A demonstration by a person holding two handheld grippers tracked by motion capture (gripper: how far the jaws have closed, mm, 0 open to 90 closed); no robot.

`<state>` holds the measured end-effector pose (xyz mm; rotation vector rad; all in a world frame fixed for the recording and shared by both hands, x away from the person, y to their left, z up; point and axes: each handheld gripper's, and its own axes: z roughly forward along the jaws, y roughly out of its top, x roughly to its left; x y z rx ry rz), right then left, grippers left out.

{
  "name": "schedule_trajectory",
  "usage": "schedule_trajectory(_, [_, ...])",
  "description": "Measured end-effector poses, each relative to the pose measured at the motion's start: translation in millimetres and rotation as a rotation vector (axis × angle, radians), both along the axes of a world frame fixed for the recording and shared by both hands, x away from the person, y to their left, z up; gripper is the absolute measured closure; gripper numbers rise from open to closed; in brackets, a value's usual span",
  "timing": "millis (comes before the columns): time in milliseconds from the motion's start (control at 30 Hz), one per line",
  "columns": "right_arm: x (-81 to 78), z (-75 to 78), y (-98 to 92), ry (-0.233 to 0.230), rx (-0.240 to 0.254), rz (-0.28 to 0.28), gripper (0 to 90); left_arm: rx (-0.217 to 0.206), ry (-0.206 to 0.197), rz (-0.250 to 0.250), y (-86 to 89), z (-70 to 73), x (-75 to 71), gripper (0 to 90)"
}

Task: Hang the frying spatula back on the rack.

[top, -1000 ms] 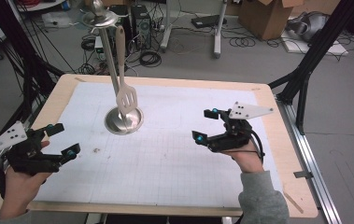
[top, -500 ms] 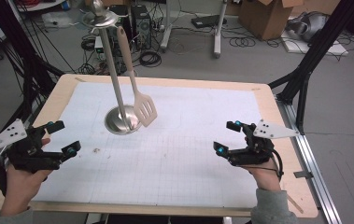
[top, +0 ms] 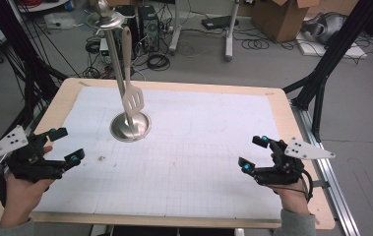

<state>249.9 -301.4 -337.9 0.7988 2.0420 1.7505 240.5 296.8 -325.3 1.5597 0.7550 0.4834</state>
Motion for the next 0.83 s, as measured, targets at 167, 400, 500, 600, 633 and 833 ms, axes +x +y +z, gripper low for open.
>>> schedule_trajectory(167, [-6.6, -1.7, -14.9, 0.0, 0.017, -0.045, 11.6, -0.003, 0.001, 0.003, 0.7, 0.1, -0.4, 2.5])
schedule_trajectory(400, [-12.5, -6.7, -36.2, 0.006, 0.036, -0.123, 11.5, -0.001, -0.001, 0.005, 0.5, 0.1, -0.9, 2.5])
schedule_trajectory(500, [-15.2, -8.4, -45.2, 0.006, 0.043, -0.154, 11.6, 0.001, -0.004, 0.005, 1.2, 0.2, -1.6, 2.4])
schedule_trajectory(600, [-17.5, -10.1, -53.3, 0.006, 0.053, -0.169, 11.6, 0.004, -0.001, 0.009, 1.6, -0.5, -2.7, 2.5])
schedule_trajectory(633, [-18.2, -10.3, -54.9, 0.007, 0.052, -0.17, 11.6, 0.007, 0.0, 0.009, 1.7, -0.8, -2.9, 2.5])
schedule_trajectory(833, [-20.7, -9.4, -58.3, -0.004, 0.067, -0.16, 11.6, 0.011, 0.002, 0.015, 1.1, -2.8, -3.8, 2.4])
